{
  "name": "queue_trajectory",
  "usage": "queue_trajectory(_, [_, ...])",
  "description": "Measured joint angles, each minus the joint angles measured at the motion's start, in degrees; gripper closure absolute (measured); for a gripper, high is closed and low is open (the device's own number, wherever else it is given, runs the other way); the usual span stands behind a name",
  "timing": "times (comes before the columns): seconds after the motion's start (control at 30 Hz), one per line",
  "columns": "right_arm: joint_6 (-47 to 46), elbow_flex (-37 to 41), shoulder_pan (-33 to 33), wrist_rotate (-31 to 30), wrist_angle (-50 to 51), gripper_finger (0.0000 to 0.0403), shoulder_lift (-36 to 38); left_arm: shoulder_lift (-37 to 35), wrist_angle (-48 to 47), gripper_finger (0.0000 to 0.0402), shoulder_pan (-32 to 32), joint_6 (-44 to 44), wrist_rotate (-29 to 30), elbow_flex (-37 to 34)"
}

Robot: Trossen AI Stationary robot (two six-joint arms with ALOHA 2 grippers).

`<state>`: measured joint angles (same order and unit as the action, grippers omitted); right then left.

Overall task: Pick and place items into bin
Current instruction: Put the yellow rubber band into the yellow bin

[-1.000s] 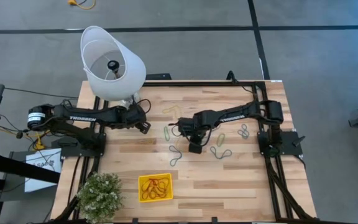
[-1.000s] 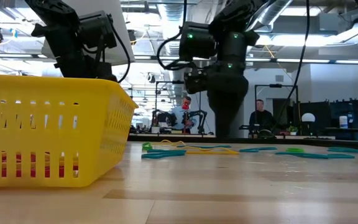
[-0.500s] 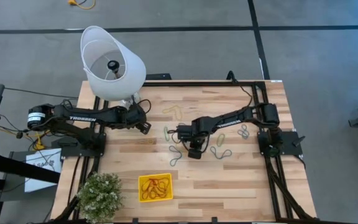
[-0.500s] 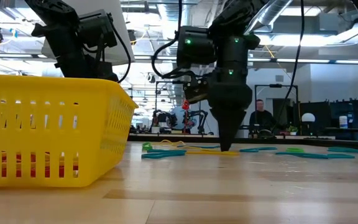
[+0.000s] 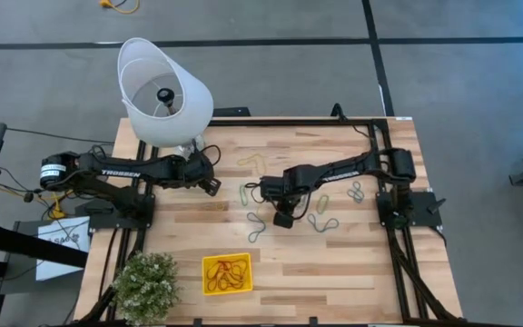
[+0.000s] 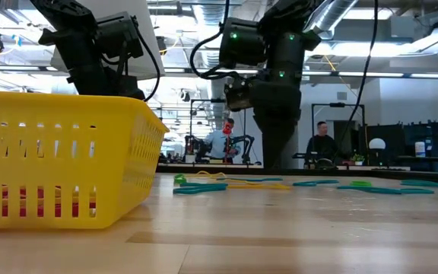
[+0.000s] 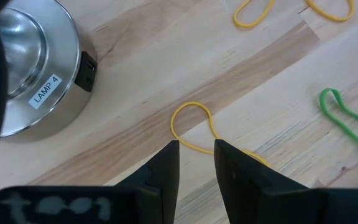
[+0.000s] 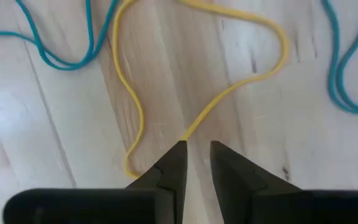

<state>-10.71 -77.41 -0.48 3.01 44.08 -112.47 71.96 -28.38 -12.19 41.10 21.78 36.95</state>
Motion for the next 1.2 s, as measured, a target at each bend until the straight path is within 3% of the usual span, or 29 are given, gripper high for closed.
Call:
queue_trajectory(0.47, [-4.4, -0.1, 3.5, -0.8, -1.6, 0.0337, -2.3, 0.0, 0.0, 0.0310, 0.0, 0.0, 0.0, 0.0])
queue_trajectory(0.57, [-4.4, -0.1, 3.1, -3.0, -1.9, 0.0337, -2.3, 0.0, 0.1, 0.0310, 0.0, 0.0, 0.0, 0.0])
queue_trajectory(1.03, [-4.4, -0.3, 2.2, -2.2, -2.1, 0.0338, -5.3, 0.0, 0.8, 0.0310, 0.0, -0.2, 0.0, 0.0])
queue_trajectory(1.2, [-3.2, -0.2, 2.2, -1.8, -2.4, 0.0374, -5.5, 0.0, 1.0, 0.0310, 0.0, -0.5, 0.0, 0.0])
